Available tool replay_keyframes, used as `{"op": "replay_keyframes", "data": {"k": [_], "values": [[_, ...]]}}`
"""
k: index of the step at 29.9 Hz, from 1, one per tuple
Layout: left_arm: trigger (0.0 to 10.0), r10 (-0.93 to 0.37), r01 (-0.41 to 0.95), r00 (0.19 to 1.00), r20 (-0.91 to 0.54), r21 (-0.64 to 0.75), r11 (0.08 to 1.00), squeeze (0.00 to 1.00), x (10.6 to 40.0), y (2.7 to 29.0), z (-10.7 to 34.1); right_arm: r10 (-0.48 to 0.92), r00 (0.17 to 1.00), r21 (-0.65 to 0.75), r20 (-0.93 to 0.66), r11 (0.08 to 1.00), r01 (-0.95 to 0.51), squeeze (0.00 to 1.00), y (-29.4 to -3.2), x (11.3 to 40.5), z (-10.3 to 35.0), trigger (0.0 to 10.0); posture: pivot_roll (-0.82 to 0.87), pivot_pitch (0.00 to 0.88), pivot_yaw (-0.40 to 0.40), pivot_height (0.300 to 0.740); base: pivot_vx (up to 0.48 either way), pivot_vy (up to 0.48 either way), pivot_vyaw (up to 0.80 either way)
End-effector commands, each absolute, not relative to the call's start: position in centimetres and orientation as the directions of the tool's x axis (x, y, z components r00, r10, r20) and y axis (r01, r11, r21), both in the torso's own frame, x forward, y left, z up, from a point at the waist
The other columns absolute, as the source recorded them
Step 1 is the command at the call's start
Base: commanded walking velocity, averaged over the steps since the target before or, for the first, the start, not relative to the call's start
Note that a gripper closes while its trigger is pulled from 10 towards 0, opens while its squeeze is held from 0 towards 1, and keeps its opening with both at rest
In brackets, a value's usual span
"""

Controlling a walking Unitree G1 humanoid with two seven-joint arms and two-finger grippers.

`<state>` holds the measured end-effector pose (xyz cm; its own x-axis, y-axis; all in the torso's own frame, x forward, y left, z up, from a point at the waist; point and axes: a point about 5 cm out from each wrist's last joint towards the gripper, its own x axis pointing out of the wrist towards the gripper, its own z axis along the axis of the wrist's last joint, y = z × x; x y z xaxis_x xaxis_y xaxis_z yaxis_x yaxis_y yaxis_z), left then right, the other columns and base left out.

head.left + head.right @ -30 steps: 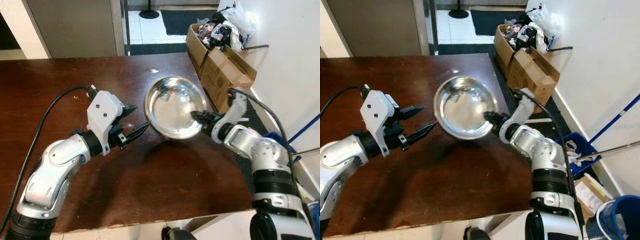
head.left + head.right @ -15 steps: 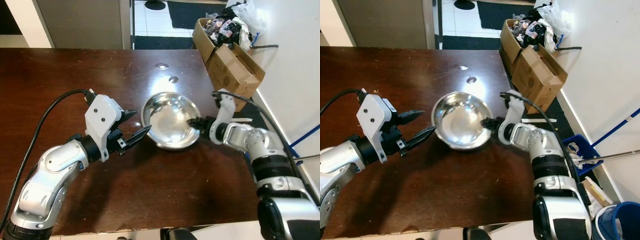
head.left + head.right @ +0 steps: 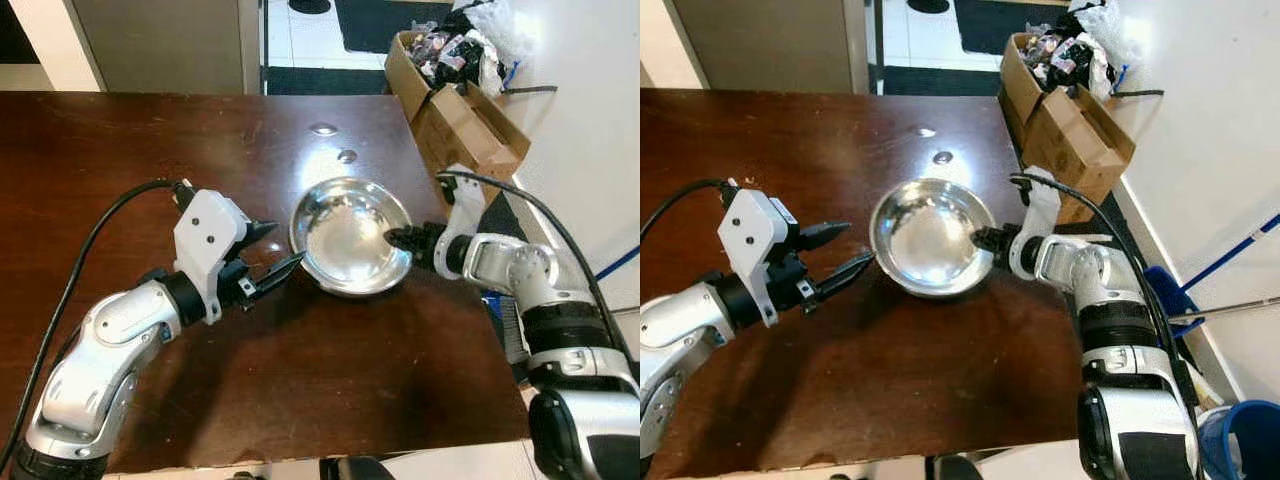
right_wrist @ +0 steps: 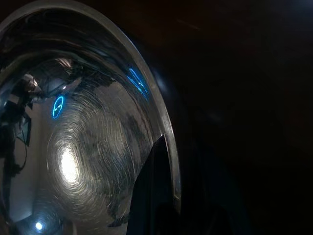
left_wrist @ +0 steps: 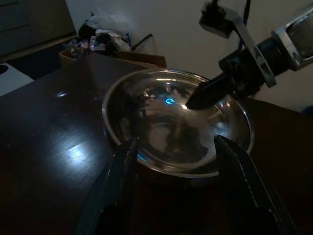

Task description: Setting the table

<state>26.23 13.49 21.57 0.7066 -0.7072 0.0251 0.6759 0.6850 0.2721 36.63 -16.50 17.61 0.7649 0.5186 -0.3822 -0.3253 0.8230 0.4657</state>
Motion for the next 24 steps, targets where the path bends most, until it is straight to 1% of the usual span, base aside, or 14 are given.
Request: {"op": "replay_keyframes", "data": {"k": [1, 3, 5, 14, 16, 21, 22, 23, 24], "values": [[10.0, -0.724, 0.696, 0.689, 0.016, 0.262, 0.668, 0.00, 26.2, 13.0, 21.3, 0.469, 0.793, 0.434, -0.389, 0.853, -0.291, 0.15, -17.1, 36.9, 17.3, 10.0, -0.11, 0.080, -0.007, 0.740, 0.000, 0.000, 0.00], [10.0, -0.726, 0.698, 0.687, 0.018, 0.263, 0.666, 0.00, 26.2, 12.9, 21.3, 0.412, 0.825, 0.406, -0.387, 0.880, -0.249, 0.16, -18.0, 37.3, 17.1, 10.0, -0.11, 0.077, -0.006, 0.740, 0.000, 0.000, 0.00], [10.0, -0.726, 0.697, 0.687, 0.018, 0.263, 0.667, 0.00, 26.3, 12.9, 21.4, 0.392, 0.839, 0.389, -0.378, 0.889, -0.240, 0.15, -18.5, 37.4, 17.3, 10.0, -0.11, 0.073, -0.004, 0.740, 0.000, 0.000, 0.00], [10.0, -0.725, 0.697, 0.688, 0.016, 0.264, 0.667, 0.00, 26.3, 13.0, 21.3, 0.359, 0.853, 0.363, -0.380, 0.905, -0.220, 0.17, -19.1, 37.4, 17.0, 10.0, -0.11, 0.064, 0.001, 0.740, 0.000, 0.000, 0.00], [10.0, -0.727, 0.698, 0.686, 0.018, 0.265, 0.665, 0.00, 26.4, 12.8, 21.3, 0.346, 0.879, 0.371, -0.328, 0.903, -0.217, 0.17, -19.4, 37.8, 17.4, 10.0, -0.11, 0.057, 0.006, 0.740, 0.000, 0.000, 0.00], [10.0, -0.730, 0.700, 0.684, 0.018, 0.267, 0.662, 0.00, 26.4, 12.8, 21.3, 0.360, 0.882, 0.396, -0.304, 0.890, -0.227, 0.18, -19.4, 38.0, 17.6, 10.0, -0.10, 0.054, 0.010, 0.740, 0.000, 0.000, 0.00], [10.0, -0.730, 0.700, 0.683, 0.018, 0.268, 0.662, 0.00, 26.4, 12.8, 21.3, 0.362, 0.881, 0.396, -0.304, 0.889, -0.229, 0.22, -19.3, 38.0, 17.6, 10.0, -0.10, 0.052, 0.010, 0.740, 0.000, 0.000, 0.00], [10.0, -0.730, 0.700, 0.683, 0.017, 0.269, 0.662, 0.00, 26.4, 12.8, 21.3, 0.370, 0.882, 0.405, -0.290, 0.883, -0.237, 1.00, -19.3, 38.0, 17.6, 10.0, -0.10, 0.052, 0.011, 0.740, 0.000, 0.000, 0.00], [10.0, -0.730, 0.700, 0.683, 0.017, 0.269, 0.662, 0.00, 26.4, 12.8, 21.3, 0.370, 0.882, 0.405, -0.290, 0.883, -0.237, 1.00, -19.3, 38.0, 17.6, 10.0, -0.10, 0.052, 0.011, 0.740, 0.000, 0.000, 0.00]]}}
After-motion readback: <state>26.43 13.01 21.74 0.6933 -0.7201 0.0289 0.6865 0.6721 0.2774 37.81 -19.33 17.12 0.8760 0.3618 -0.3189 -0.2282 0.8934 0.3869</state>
